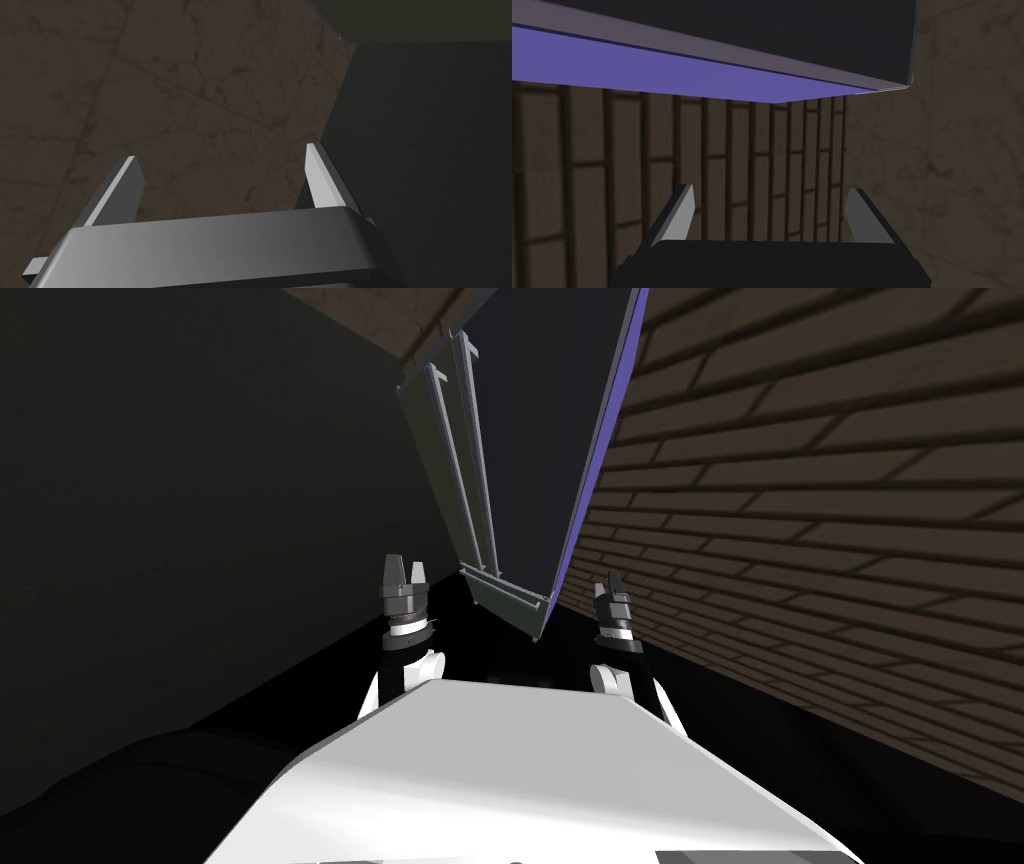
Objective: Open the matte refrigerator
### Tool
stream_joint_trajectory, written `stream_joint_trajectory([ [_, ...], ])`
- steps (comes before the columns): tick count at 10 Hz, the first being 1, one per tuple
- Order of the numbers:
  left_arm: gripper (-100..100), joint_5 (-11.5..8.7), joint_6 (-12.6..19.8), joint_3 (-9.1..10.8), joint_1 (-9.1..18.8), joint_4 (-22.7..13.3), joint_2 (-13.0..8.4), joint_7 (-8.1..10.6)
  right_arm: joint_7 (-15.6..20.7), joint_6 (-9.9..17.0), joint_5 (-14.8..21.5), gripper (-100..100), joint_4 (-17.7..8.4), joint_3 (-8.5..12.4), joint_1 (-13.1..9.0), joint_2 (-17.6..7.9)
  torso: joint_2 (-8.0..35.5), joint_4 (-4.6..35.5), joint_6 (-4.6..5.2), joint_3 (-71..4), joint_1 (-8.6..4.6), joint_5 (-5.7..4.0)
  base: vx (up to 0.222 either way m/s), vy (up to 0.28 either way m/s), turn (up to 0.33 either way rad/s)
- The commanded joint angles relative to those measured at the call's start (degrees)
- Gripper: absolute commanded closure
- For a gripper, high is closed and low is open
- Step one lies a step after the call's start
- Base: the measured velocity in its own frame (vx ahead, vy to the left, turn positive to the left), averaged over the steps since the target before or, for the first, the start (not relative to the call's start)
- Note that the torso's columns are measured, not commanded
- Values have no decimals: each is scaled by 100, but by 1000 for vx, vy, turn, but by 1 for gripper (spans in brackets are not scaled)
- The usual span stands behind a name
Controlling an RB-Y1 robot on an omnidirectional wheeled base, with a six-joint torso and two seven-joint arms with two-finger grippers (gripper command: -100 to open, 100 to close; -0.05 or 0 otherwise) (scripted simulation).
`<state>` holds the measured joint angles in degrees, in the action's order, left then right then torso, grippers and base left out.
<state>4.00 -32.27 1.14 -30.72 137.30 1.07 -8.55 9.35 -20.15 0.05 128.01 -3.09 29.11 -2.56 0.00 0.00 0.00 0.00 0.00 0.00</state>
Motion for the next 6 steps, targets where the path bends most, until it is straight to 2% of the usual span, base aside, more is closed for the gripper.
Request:
stream_joint_trajectory([
  [1, 0, 0, 0, 0, 0, 0, 0, 0, 0, 0, 0, 0, 0, 0, 0, 0, 232, 235, 0, -467, 0, 0, 0, 0, 0],
  [6, 0, 0, 0, 0, 0, 1, 0, 0, 0, -1, 0, 0, 1, 0, 0, 0, 2269, 2268, 0, -4536, 0, 0, 0, 0, 0],
])
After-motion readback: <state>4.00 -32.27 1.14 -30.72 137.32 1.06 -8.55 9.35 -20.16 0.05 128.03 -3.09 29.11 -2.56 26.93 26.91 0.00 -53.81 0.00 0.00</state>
